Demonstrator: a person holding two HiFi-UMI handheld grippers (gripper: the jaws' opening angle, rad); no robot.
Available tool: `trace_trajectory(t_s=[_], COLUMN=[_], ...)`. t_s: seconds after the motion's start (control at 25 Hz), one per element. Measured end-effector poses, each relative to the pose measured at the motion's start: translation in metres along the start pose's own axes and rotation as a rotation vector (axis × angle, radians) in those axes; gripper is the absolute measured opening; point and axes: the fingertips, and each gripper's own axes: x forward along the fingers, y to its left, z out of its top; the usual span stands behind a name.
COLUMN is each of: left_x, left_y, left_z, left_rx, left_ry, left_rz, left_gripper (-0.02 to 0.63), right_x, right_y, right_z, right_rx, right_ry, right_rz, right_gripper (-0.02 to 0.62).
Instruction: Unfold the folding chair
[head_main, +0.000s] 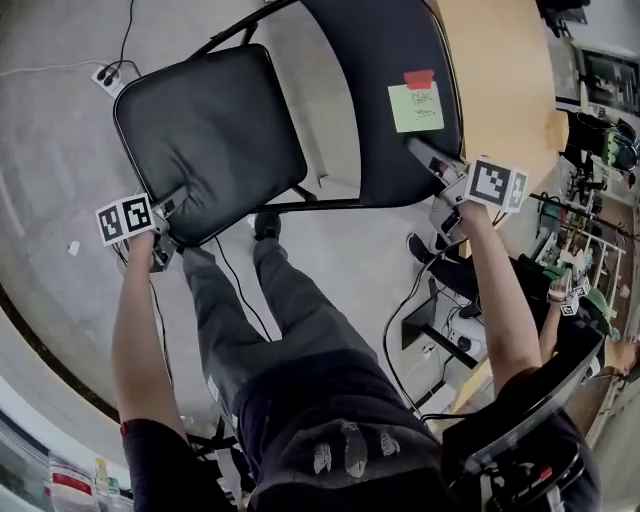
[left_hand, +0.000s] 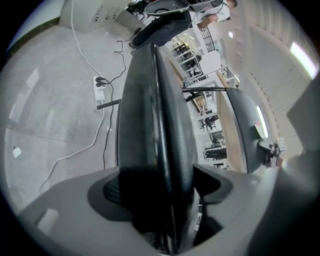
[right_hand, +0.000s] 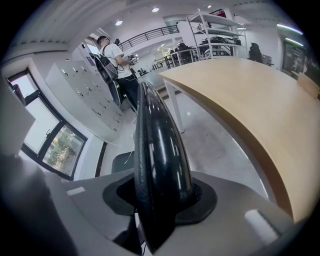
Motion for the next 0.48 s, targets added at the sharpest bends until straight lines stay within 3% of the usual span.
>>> trace_trajectory(t_s=[0.16,0.36,0.4,0.48], left_x=[-0.003,0.011,0.012,0.012], left_y=[0.014,0.032,0.032,0.033], left_z=[-0.004,-0.009,-0.009,-0.010], left_rx=[-0.012,-0.021,-0.022,-0.022], left_ry=[-0.004,-0.013,-0.013,-0.013], left_rz=[0.009,-0.009,-0.009,-0.011], left_gripper=[0.370,0.373,0.373,0.374], right_x=[0.008,0.006,0.007,0.017], right_y=[0.001,-0.015,-0.015,0.004], right_z=[-0.005,-0.008,-0.008,-0.013], right_rx=[0.002,-0.085,-0.077,0.038], right_ry=[0.016,0.045,0.044,0.019], right_rz=[0.001,-0.124,-0.120,0.000], right_gripper=[0.155,0.156,0.156,0.156])
